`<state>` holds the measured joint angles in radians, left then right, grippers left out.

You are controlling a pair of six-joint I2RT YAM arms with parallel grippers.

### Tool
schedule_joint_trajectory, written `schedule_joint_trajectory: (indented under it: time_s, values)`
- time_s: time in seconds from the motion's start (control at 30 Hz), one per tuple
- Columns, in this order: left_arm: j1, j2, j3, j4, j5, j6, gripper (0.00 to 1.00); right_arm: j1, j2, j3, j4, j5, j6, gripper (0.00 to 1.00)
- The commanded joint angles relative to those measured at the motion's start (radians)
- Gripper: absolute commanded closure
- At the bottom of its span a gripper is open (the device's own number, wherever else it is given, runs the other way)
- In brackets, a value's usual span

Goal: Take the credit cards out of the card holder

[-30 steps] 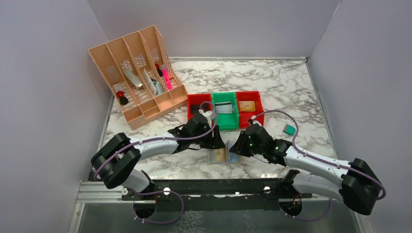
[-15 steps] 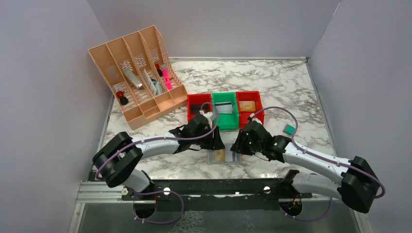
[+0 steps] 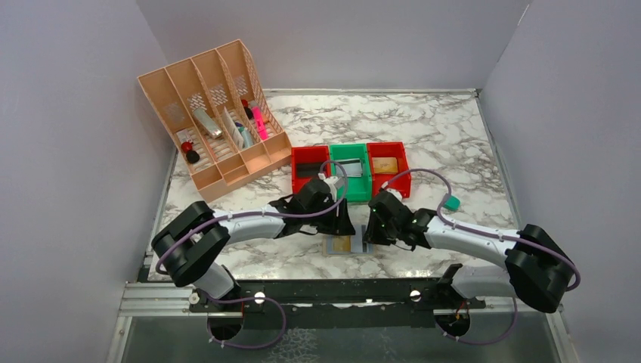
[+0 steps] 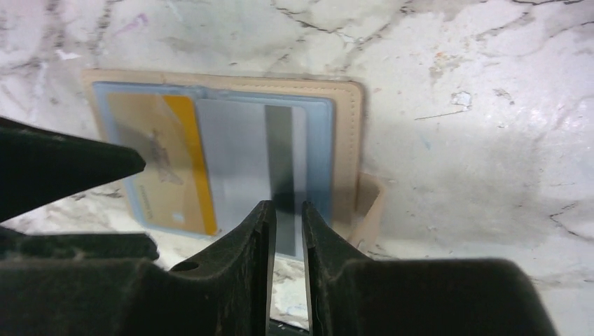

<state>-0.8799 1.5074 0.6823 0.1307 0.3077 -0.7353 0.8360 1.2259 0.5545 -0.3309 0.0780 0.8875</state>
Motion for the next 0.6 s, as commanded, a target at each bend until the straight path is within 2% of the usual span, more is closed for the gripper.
schedule_joint_trajectory:
  time_s: [0.0, 0.27, 0.57]
  values:
    - [-0.025, 0.048, 0.048, 0.04, 0.055, 0.021, 0.47, -0.005, 0.051, -0.027, -0.024, 0.081, 0.008, 0.76]
    - [-0.036, 0.109, 0.039, -0.005, -0.011, 0.021, 0.47, -0.005, 0.049, -0.111, 0.018, 0.061, 0.088, 0.77]
    - [-0.041, 0.163, 0.022, 0.035, -0.027, -0.025, 0.47, -0.005, 0.064, -0.145, 0.042, 0.052, 0.119, 0.77]
